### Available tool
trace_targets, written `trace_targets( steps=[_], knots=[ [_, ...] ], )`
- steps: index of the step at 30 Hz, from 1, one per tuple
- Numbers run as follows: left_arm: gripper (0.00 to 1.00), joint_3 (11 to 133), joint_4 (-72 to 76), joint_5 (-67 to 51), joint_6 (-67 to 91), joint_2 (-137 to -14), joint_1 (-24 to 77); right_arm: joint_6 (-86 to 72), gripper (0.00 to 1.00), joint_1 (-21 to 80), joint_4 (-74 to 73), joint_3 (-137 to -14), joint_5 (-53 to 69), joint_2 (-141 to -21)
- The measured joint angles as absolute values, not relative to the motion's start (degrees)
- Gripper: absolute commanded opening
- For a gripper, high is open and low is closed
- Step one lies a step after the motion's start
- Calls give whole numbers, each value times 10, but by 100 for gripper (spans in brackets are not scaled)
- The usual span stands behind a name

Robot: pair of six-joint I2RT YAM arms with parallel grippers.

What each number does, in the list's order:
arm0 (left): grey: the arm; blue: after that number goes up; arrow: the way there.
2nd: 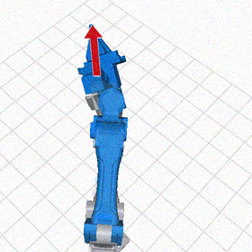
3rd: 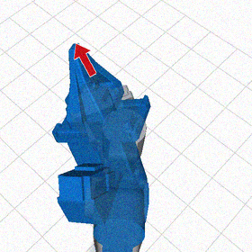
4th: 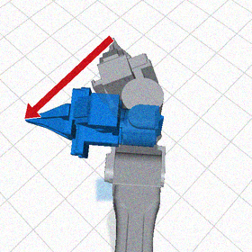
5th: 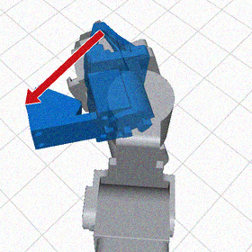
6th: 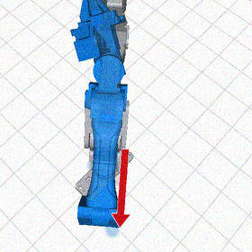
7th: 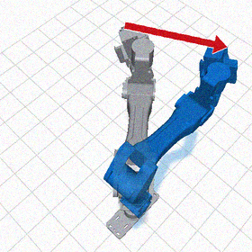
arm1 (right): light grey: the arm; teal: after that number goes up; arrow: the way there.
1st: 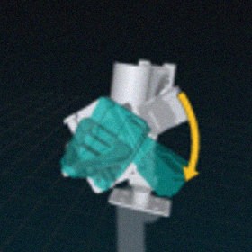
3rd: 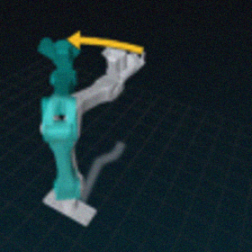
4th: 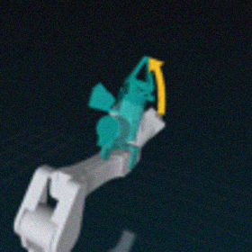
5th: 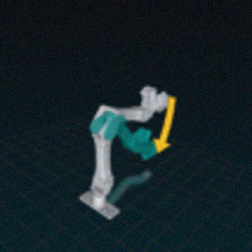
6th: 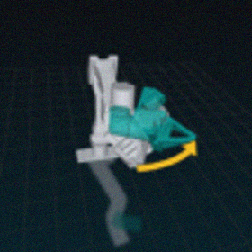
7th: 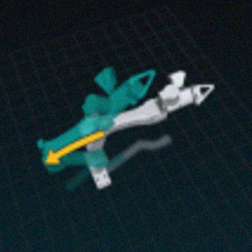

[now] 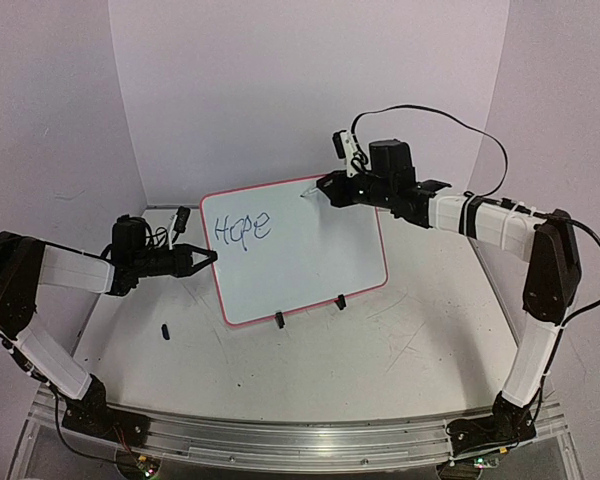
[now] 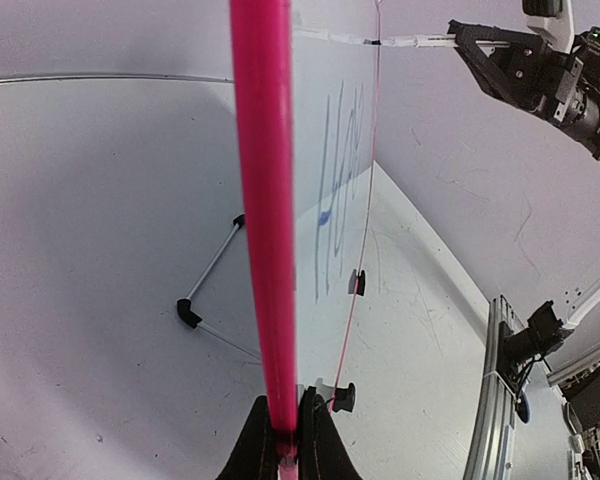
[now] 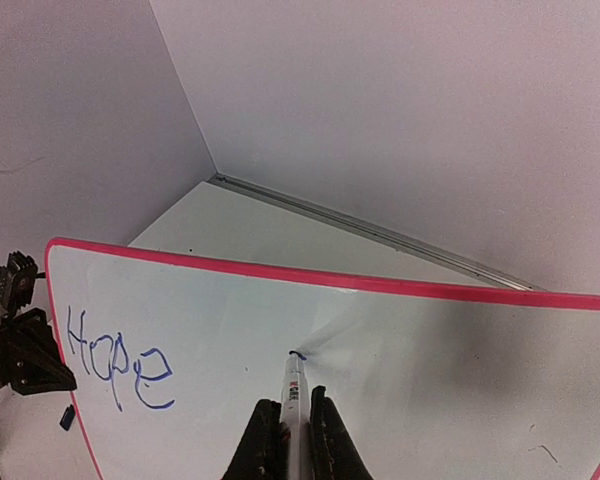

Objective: Write a sentence on the whiteboard

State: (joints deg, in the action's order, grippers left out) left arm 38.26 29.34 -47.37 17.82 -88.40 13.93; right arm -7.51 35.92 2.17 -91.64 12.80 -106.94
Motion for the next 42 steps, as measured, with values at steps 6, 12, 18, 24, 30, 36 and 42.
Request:
trace_targets(
  steps=[6,12,18,24,30,36,42],
  knots=[
    [0,383,289,-467,176,-881,142,-76,0,359,22,-924,147,-1076],
    [0,383,289,-467,175,-880,142,-78,0,362,22,-920,160,-1076],
    [0,383,289,-463,175,-880,142,-80,0,367,28,-886,180,-1074],
    [0,383,289,-464,175,-880,142,-84,0,374,26,-830,189,-1053],
    [0,383,289,-464,175,-880,142,-87,0,378,19,-808,190,-1042],
    [0,383,289,-464,175,-880,142,-94,0,380,22,-821,194,-1025],
    [0,383,289,-464,175,-880,142,-105,0,380,36,-870,206,-1028]
  ],
)
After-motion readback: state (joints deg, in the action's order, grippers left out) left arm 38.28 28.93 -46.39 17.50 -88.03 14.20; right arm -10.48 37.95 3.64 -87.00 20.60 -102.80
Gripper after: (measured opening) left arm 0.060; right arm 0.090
